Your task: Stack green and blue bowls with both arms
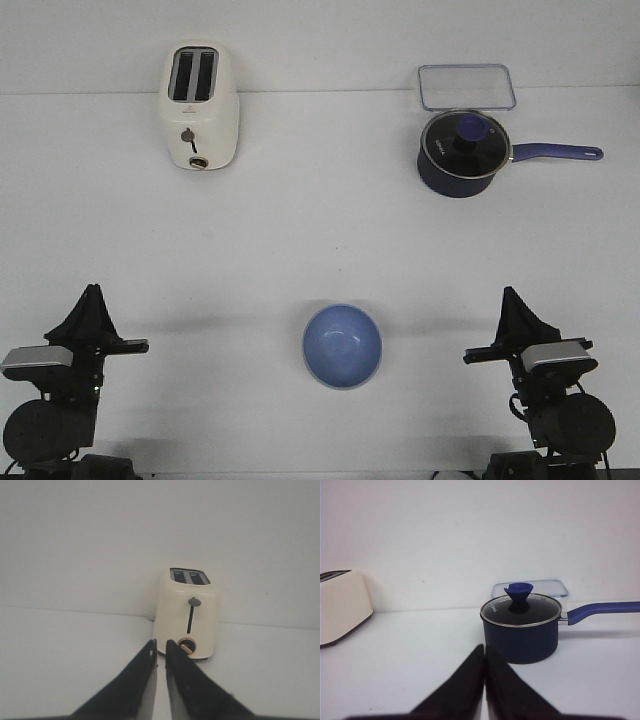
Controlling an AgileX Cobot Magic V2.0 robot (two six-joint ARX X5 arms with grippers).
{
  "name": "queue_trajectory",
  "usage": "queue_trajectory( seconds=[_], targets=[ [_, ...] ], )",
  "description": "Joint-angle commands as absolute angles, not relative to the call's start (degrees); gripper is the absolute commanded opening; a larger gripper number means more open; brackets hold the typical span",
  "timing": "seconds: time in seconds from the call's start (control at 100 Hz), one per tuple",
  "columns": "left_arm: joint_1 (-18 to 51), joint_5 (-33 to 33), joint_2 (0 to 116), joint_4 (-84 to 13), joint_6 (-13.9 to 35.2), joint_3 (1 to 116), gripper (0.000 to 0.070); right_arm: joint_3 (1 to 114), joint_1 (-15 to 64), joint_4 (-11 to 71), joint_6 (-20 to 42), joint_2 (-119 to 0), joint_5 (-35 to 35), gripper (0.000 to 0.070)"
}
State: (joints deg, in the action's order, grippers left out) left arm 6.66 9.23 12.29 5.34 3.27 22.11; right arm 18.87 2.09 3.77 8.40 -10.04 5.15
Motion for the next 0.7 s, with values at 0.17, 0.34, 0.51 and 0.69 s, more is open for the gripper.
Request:
queue_trajectory(
  seconds=[0.17, 0.34, 0.51, 0.69],
  targets=[
    [6.7, 9.4, 12.1, 5.6, 2.4, 22.8, 0.0015, 19.0, 2.1, 3.0, 9.1, -10.1, 5.1, 0.0000],
    [4.6, 8.5, 9.9, 5.8, 0.5, 18.3, 0.0015, 19.0, 2.1, 3.0, 9.2, -10.1, 5.1, 0.0000],
    [0.4, 3.0, 5.0, 6.0, 0.6, 10.2, 0.0015, 19.0, 2.1, 3.0, 9.2, -10.1, 5.1, 0.0000],
    [-0.4, 3.0, 0.2, 7.4, 0.6, 3.4, 0.0015, 19.0, 2.1, 3.0, 9.1, -10.1, 5.1, 0.0000]
  ],
)
